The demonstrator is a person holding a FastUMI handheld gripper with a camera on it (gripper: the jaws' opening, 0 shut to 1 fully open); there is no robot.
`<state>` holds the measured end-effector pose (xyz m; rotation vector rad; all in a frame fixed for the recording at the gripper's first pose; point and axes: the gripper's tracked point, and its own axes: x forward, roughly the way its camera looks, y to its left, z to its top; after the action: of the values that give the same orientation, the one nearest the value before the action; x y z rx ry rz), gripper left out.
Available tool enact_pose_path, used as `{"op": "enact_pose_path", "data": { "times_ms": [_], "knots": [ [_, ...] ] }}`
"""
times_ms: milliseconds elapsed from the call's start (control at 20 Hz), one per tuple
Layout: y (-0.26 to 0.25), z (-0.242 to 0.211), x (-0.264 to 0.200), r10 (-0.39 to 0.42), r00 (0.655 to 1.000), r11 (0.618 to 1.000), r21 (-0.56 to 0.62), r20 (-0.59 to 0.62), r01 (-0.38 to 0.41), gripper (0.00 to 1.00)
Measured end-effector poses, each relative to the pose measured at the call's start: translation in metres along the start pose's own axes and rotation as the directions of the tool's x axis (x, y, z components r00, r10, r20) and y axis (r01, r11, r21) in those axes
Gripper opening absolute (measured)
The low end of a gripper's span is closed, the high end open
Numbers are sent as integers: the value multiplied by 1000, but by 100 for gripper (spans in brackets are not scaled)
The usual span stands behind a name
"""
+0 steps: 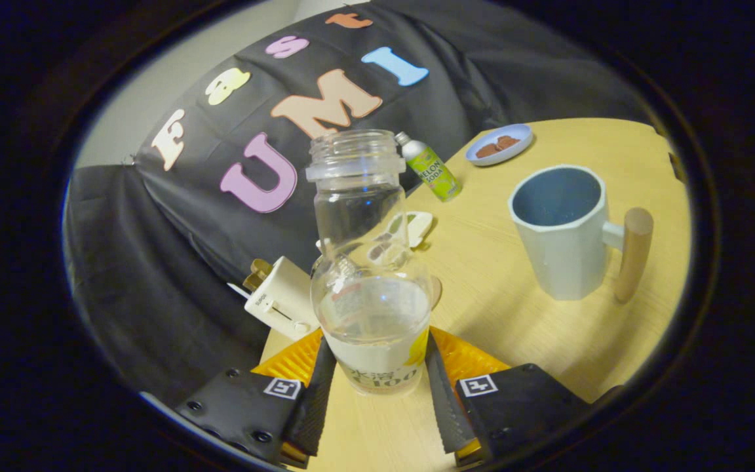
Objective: Take the bottle from table, then pour the juice into the cup, finally place the bottle on the coaster
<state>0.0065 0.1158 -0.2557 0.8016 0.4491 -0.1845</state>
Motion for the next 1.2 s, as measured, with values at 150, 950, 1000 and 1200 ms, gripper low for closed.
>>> {"op": "enact_pose_path", "data": {
  "times_ms": [150,950,1000,1200],
  "knots": [
    [-3,0,0,3,1000,995,103,-3,-2,72],
    [-12,3,5,22,999,863,504,-47,5,72],
    [-12,3,6,20,999,851,526,-50,9,72],
    [-12,4,9,22,998,796,605,-64,21,72]
  ]
}}
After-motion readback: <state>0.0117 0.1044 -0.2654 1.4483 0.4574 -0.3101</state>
